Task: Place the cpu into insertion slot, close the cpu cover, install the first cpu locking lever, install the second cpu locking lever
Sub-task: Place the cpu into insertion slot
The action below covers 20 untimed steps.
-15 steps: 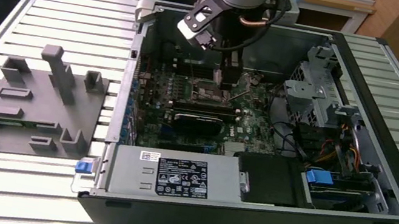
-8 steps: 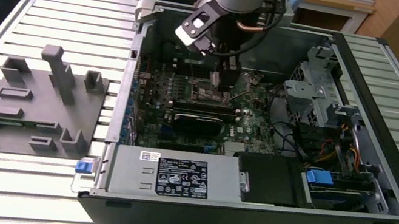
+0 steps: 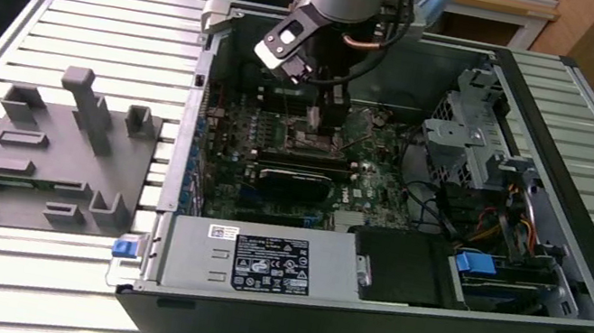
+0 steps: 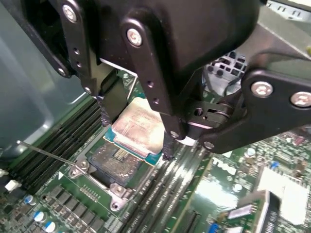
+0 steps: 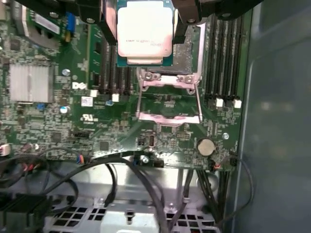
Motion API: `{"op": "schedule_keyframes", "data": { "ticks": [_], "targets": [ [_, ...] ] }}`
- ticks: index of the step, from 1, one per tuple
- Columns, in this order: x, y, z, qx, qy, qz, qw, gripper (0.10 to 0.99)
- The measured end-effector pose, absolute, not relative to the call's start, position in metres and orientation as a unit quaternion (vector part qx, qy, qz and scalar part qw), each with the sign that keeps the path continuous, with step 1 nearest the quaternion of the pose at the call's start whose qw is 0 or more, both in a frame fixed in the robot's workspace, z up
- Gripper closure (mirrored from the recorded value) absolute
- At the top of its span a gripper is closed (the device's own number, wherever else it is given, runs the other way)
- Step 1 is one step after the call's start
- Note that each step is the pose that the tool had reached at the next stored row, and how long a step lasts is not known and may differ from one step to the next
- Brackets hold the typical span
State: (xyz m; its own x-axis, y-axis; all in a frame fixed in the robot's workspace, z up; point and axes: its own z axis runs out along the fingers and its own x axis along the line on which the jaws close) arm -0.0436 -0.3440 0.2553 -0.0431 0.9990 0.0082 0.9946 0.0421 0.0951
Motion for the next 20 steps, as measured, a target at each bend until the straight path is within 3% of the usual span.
{"op": "schedule_keyframes", "data": {
  "ticks": [20],
  "targets": [
    [-0.052,-0.324,0.224,0.703,0.71,0.037,0.031,0.545]
  ]
}}
